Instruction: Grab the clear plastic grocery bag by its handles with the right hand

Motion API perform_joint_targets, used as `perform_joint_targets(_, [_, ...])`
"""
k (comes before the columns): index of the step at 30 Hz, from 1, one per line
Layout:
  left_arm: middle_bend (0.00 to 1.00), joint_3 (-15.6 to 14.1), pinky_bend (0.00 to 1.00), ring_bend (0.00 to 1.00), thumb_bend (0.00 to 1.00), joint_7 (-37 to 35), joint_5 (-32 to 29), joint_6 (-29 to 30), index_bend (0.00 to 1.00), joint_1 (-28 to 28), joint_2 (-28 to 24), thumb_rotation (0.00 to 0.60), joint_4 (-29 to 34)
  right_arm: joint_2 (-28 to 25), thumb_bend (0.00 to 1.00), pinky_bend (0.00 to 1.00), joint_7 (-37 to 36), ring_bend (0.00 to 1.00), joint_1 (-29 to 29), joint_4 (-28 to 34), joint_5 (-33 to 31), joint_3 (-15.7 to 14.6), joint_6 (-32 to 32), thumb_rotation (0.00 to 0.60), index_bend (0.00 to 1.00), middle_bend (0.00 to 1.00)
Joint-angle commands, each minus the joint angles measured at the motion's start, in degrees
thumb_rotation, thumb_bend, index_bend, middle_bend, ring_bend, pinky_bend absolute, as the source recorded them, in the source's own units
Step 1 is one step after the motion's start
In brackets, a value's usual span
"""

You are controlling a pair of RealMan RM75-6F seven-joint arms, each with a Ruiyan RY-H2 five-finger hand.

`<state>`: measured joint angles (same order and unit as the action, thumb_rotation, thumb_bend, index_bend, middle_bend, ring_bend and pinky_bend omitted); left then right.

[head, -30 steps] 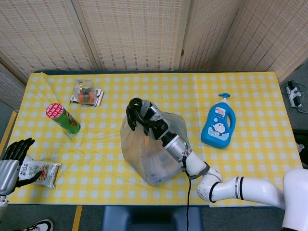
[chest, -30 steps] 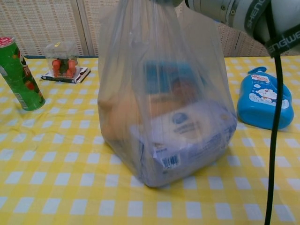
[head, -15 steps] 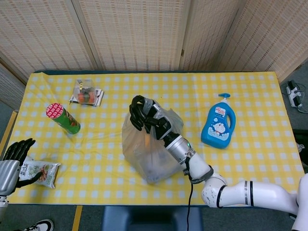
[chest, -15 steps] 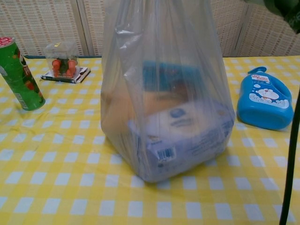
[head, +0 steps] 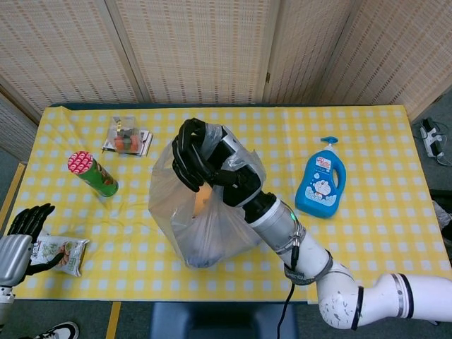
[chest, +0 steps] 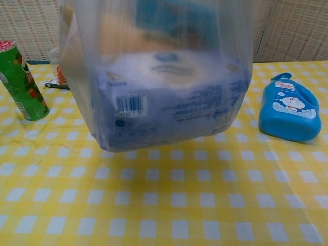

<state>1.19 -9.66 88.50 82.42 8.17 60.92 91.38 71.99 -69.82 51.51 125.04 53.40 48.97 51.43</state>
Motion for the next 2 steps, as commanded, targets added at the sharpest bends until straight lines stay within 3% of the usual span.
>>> perform_joint_targets(1, [0.09,-0.08,0.00,0.06,0.25,0.31,0.09,-0.16,0.00,0.09,0.09,0.600,0.10,-2.28,0.65,0.82,3.02,0.82,-0.50,2.67,-3.32,1.57,0.95,0.600,0.57,0.71])
perform_joint_targets(2, [0.09,-0.13,0.00,0.06,0.25,0.49,0.13,-0.22,0.00,0.11,0.12,0.600,0.22,-2.45,0.65,0.82,3.49,0.82,-0.49,2.94,-3.98,1.64,0.99,0.600,0.57,0.71])
